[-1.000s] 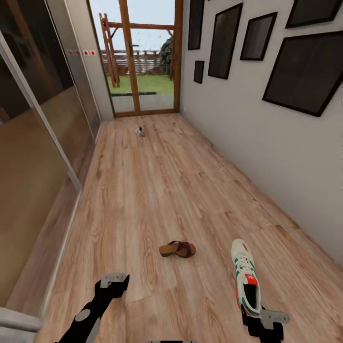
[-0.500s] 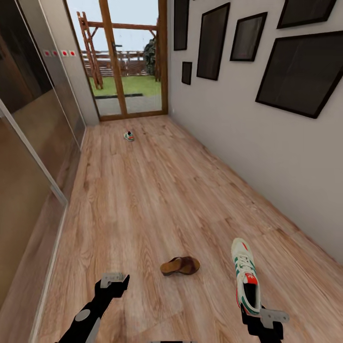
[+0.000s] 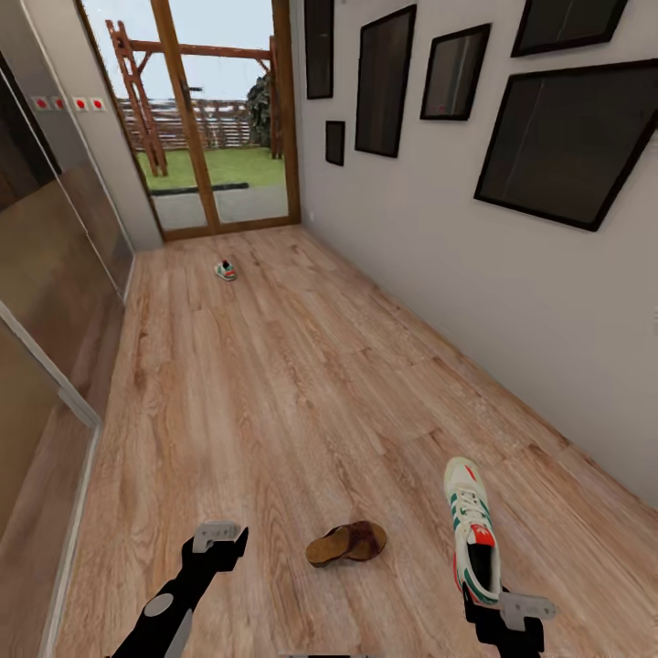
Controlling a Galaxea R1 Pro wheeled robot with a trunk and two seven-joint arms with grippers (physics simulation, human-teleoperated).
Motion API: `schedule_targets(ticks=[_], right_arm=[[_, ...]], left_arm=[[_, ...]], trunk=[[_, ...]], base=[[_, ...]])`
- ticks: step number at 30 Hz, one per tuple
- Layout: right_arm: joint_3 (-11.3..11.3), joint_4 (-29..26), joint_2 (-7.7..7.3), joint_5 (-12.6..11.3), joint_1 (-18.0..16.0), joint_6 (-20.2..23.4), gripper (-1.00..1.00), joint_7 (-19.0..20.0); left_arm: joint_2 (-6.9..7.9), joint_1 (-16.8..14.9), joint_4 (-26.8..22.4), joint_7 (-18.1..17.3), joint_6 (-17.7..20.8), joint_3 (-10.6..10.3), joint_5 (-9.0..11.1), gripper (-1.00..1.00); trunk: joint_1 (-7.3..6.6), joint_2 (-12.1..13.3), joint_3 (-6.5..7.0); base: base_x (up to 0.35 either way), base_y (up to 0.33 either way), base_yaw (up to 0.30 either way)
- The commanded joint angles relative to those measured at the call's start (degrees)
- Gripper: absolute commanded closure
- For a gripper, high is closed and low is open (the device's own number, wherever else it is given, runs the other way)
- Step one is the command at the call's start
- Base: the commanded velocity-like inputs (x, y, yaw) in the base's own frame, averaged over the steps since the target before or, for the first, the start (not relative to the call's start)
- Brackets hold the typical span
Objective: Pick up the two gym shoes and the two sandals from the corridor floor and place them onto the hallstand (shoe rack) in the corridor, making sure they are on the rack and not on the floor. Arrange them so the two gym shoes are next to each other and the two sandals are next to each other.
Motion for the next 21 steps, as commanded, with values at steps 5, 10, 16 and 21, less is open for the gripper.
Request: schedule_targets(ticks=[5, 10, 16, 21], right_arm=[[0.1, 0.1, -0.01, 0.0, 0.0, -0.2, 1.00, -0.2], [0.1, 0.1, -0.01, 0.0, 0.0, -0.2, 1.00, -0.2], [0.0, -0.4, 0.00, 0.0, -0.1, -0.2, 1.00, -0.2], [-0.7, -0.8, 0.00, 0.0, -0.1, -0.2, 1.00, -0.2]], left_arm=[[0.00, 0.0, 0.0, -0.6, -0.1, 0.4, -0.1, -1.00], [0.15, 0.0, 0.0, -0.6, -0.1, 0.4, -0.1, -1.00], [0.57, 0.0, -0.5, -0.4, 0.0, 0.9, -0.2, -1.00], [0.46, 0.0, -0.9, -0.1, 0.0, 0.5, -0.2, -1.00]], trunk=[[0.00, 0.0, 0.13], [0.00, 0.0, 0.30], [0.00, 0.0, 0.50], [0.00, 0.0, 0.60]], base=[[0.032, 0.007, -0.288], [0.005, 0.001, -0.289], [0.017, 0.043, -0.289], [0.085, 0.268, -0.264]])
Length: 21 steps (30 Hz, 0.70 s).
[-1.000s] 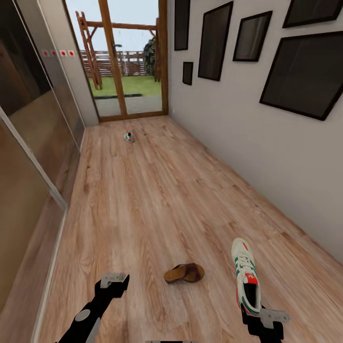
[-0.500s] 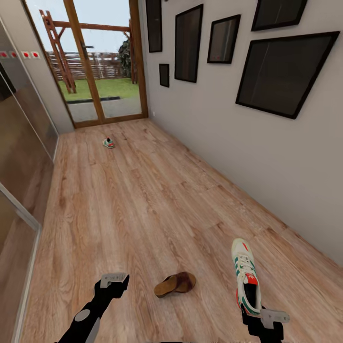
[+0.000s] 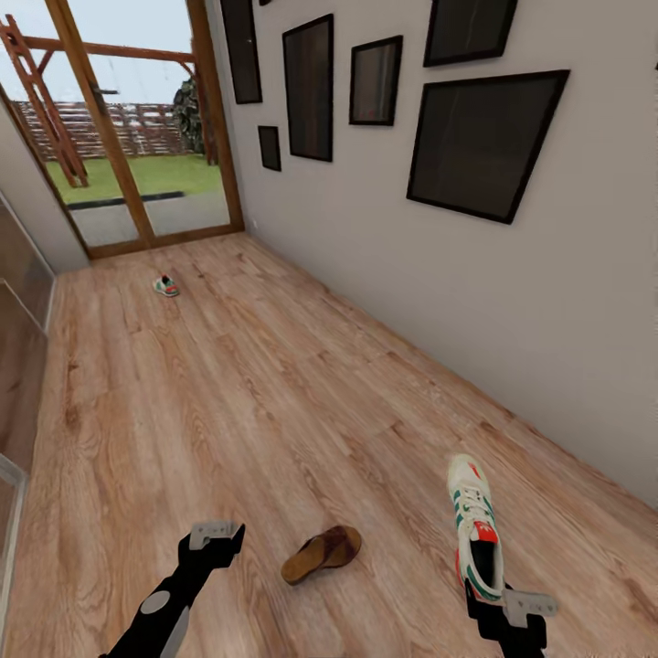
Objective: Pick up the two gym shoes and the two sandals from the corridor floor and place them onto the hallstand (shoe rack) in the corridor, making sure they are on the rack and not on the floor. Arrange them so the two gym shoes are next to each other and the two sandals are next to each other.
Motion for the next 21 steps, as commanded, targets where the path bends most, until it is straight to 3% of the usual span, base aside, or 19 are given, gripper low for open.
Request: schedule_targets(ticks=[1, 2, 8, 13, 21], right_arm=[[-0.4, 0.0, 0.01, 0.0, 0.0, -0.1, 1.00, -0.1], [-2.2, 0.1, 0.03, -0.3, 0.0, -0.1, 1.00, -0.1], [-7.4, -0.2, 0.02, -1.1, 0.0, -0.1, 1.00, 0.1], [-7.6, 0.3, 0.10, -0.9, 0.0, -0.1, 1.00, 0.3], [-7.7, 0.4, 0.04, -0.8, 0.0, -0.1, 1.00, 0.2]], left_arm=[[-0.05, 0.0, 0.1, -0.4, -0.2, 0.2, -0.1, -1.00], [-0.04, 0.0, 0.1, -0.3, -0.1, 0.2, -0.1, -1.00], [-0.15, 0.0, 0.3, -0.2, -0.1, 0.0, -0.9, -1.00], [-0.20, 0.0, 0.4, -0.3, -0.1, 0.1, -2.6, -1.00], [-0.10, 0.0, 0.0, -0.2, -0.1, 0.2, -2.8, -1.00]], trunk=[[0.00, 0.0, -0.03], [0.00, 0.0, -0.03], [0.00, 0.0, -0.02], [0.00, 0.0, -0.02], [0.00, 0.0, -0.02]], base=[[0.083, 0.285, -0.164], [0.046, 0.208, -0.084], [0.019, 0.085, -0.034], [0.006, 0.006, -0.003], [0.166, 0.085, 0.000]])
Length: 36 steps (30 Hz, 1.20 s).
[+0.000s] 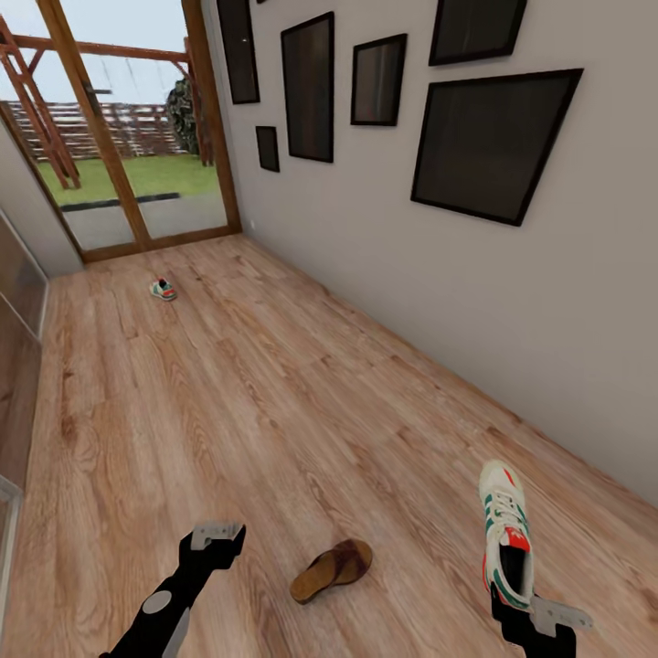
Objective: Pick up the two gym shoes and the two sandals from the corridor floor and place them onto the hallstand (shoe rack) in the corridor, making sure they are on the rack and not on the floor. Arrange them so the two gym shoes are next to each other and the two sandals are next to each other.
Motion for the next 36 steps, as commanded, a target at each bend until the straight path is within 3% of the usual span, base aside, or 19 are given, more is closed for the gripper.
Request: schedule_targets(ticks=[1, 13, 16, 17, 19, 20, 23, 25, 26, 29, 31, 33, 36], right_arm=[[0.1, 0.0, -0.01, -0.1, 0.0, -0.2, 1.00, -0.1], [0.1, -0.2, 0.01, -0.2, 0.0, -0.2, 1.00, -0.2], [0.1, 0.0, 0.01, -0.1, 0.0, -0.1, 1.00, -0.1], [0.1, -0.2, 0.01, -0.1, 0.0, -0.1, 1.00, -0.1], [0.1, -0.3, -0.03, -0.2, 0.0, 0.0, 1.00, 0.0], [0.1, -0.4, -0.13, -0.2, 0.0, 0.1, 1.00, 0.0], [0.1, -1.5, -0.44, -0.2, -0.1, 0.2, 1.00, 0.1], [0.1, -2.7, -0.50, -0.2, -0.1, 0.3, 1.00, 0.1], [0.1, -5.2, -0.55, -0.1, -0.1, 0.5, 1.00, 0.1], [0.1, -9.3, -0.59, -0.1, -0.1, 2.1, 1.00, 0.4], [0.2, -13.0, -0.63, 0.0, -0.1, 5.4, 1.00, 1.3], [0.2, -20.1, -0.72, 0.0, -0.1, 13.8, 1.00, 6.0], [0.2, -27.0, -1.07, 0.2, -0.3, 21.5, 1.00, 12.7]], left_arm=[[-0.08, 0.0, 0.0, -0.4, -0.2, 0.2, -0.4, -1.00], [-0.03, 0.0, -0.2, -0.4, -0.2, 0.2, -0.3, -1.00], [0.21, -0.1, -0.1, -1.2, 0.0, 0.1, -2.2, -1.00], [1.22, -0.6, -0.2, -3.4, 0.3, 0.0, -5.1, -1.00], [2.11, -0.8, -0.2, -6.7, 0.6, -0.3, -7.8, -1.00], [2.79, -1.0, -0.1, -11.7, 1.2, -0.6, -10.6, -1.00], [3.12, -2.2, -0.1, -21.1, 3.6, -0.8, -14.6, -1.00], [3.05, -2.9, 0.0, -24.2, 4.8, -0.8, -16.2, -1.00], [2.78, -4.1, 0.3, -27.3, 6.3, -0.9, -18.9, -1.00], [2.39, -5.3, 0.6, -29.3, 7.3, -0.9, -22.9, -1.00], [2.00, -5.8, 0.7, -30.1, 7.7, -0.9, -25.7, -1.00], [1.29, -6.1, 0.7, -30.9, 7.8, -0.9, -29.1, -1.00], [1.07, -6.2, 1.0, -31.1, 7.9, -1.8, -30.5, -1.00]], trunk=[[0.01, 0.0, -0.04], [0.01, 0.0, -0.04], [0.01, 0.0, -0.04], [0.01, 0.0, -0.04], [0.01, 0.0, -0.04], [0.01, 0.0, -0.04], [0.01, 0.0, -0.04], [0.01, 0.0, -0.04], [0.01, 0.0, -0.04], [0.01, 0.0, -0.04], [0.01, 0.0, -0.04], [0.01, 0.0, -0.04], [0.01, 0.0, -0.04]], base=[[0.222, 0.142, 0.000], [0.067, 0.039, 0.000], [0.000, 0.000, 0.000], [0.000, 0.000, 0.000], [0.000, 0.000, 0.000], [0.000, 0.000, 0.000], [0.000, 0.000, 0.000], [0.000, 0.000, 0.000], [0.000, 0.000, 0.000], [0.000, 0.000, 0.000], [0.000, 0.000, 0.000], [0.000, 0.000, 0.000], [0.000, 0.000, 0.000]])
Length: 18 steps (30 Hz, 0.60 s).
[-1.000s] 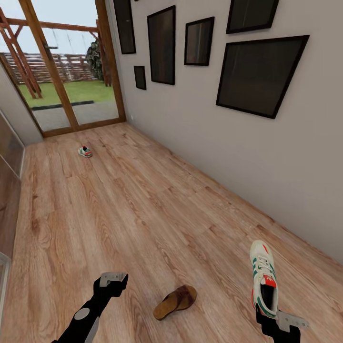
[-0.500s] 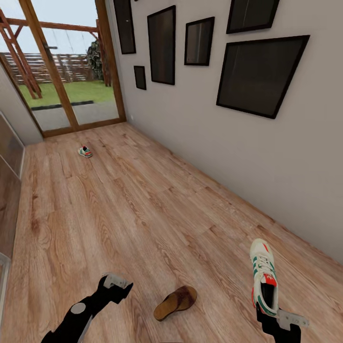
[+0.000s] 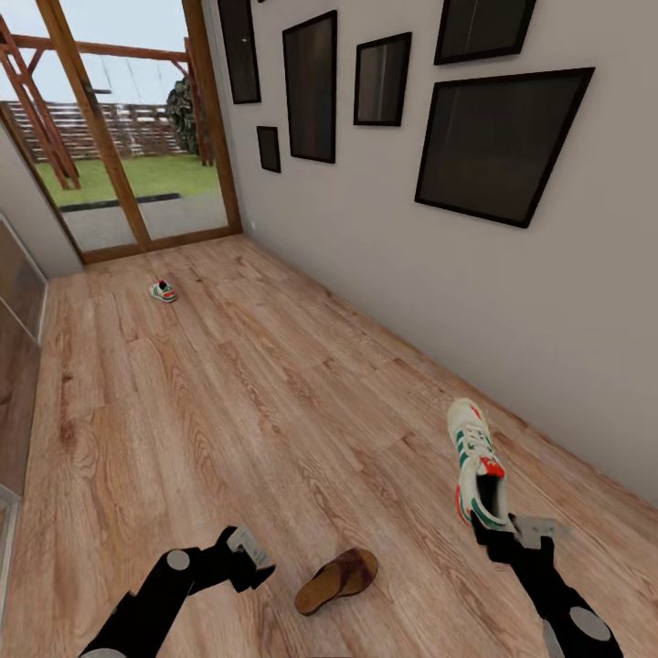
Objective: Pick up the two gym shoes and the two sandals from the corridor floor and place them onto the hallstand (shoe rack) in the corridor, making sure they are on the rack and not on the floor. Arrange them so the two gym shoes are next to each other and the two sandals are next to each other.
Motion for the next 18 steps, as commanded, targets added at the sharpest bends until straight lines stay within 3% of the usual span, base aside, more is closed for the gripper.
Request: schedule_targets(ticks=[1, 3, 8, 15, 18], right_arm=[[-0.1, -2.5, -0.28, 0.1, -0.3, 2.9, 1.00, 2.9], [-0.1, -4.6, -0.52, 0.3, -0.7, 4.9, 1.00, 5.1], [-0.2, -10.5, -0.97, 1.0, -2.4, 9.7, 1.00, 15.4], [-0.5, -11.4, -1.38, 1.1, -2.5, 10.3, 1.00, 17.1], [-0.5, -11.3, -2.59, 1.2, -2.5, 10.4, 1.00, 17.3]], left_arm=[[-0.07, 0.0, 0.2, -0.4, 0.1, -0.4, -0.6, -1.00], [-0.09, 0.0, 0.5, -0.5, 0.1, -1.0, -0.8, -1.00], [-0.13, -0.1, 1.3, -0.4, 0.2, -4.4, -1.2, -1.00], [-0.21, -0.1, 2.3, -0.3, 0.3, -5.0, -1.1, -1.00], [-0.35, -0.1, 3.4, -0.3, 0.3, -5.2, -1.1, -1.00]], trunk=[[-0.01, 0.0, -0.05], [-0.01, 0.0, -0.05], [-0.01, 0.0, -0.05], [-0.01, 0.0, -0.05], [-0.01, 0.0, -0.05]], base=[[0.000, 0.000, 0.000], [0.000, 0.000, 0.000], [0.000, 0.000, 0.000], [0.000, 0.000, 0.000], [0.000, 0.000, 0.000]])
